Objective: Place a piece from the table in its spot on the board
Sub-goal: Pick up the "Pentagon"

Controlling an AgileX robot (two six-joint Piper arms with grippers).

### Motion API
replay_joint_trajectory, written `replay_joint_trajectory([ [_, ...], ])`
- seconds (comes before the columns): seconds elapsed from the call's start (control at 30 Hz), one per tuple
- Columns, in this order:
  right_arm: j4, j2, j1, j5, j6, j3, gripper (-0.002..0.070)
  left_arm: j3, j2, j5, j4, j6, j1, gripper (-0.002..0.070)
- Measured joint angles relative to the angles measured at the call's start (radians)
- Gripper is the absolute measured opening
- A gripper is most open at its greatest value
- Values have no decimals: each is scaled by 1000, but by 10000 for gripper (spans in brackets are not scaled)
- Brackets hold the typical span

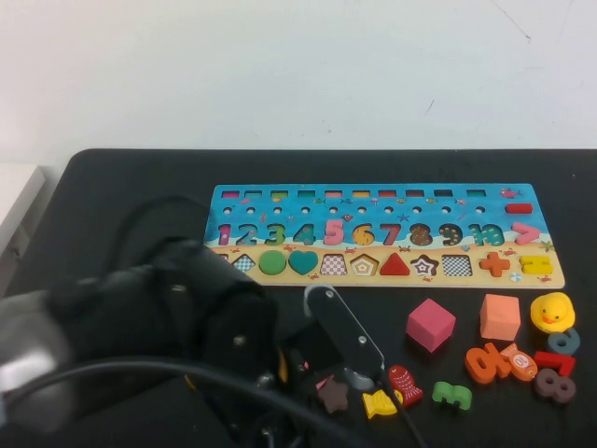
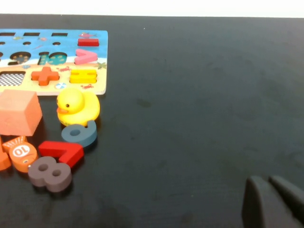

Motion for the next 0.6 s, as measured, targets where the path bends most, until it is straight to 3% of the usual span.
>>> replay_joint_trajectory([
  [0.2, 0, 0, 0, 0, 0, 0, 18, -5, 100, -42, 19, -47, 0, 0],
  [0.3, 0, 0, 0, 0, 0, 0, 19, -5, 126, -56, 19, -119, 0, 37],
  [0.37, 0, 0, 0, 0, 0, 0, 19, -5, 136, -58, 21, -187, 0, 99],
  [0.6, 0, 0, 0, 0, 0, 0, 19, -5, 172, -123, 31, -460, 36, 434],
])
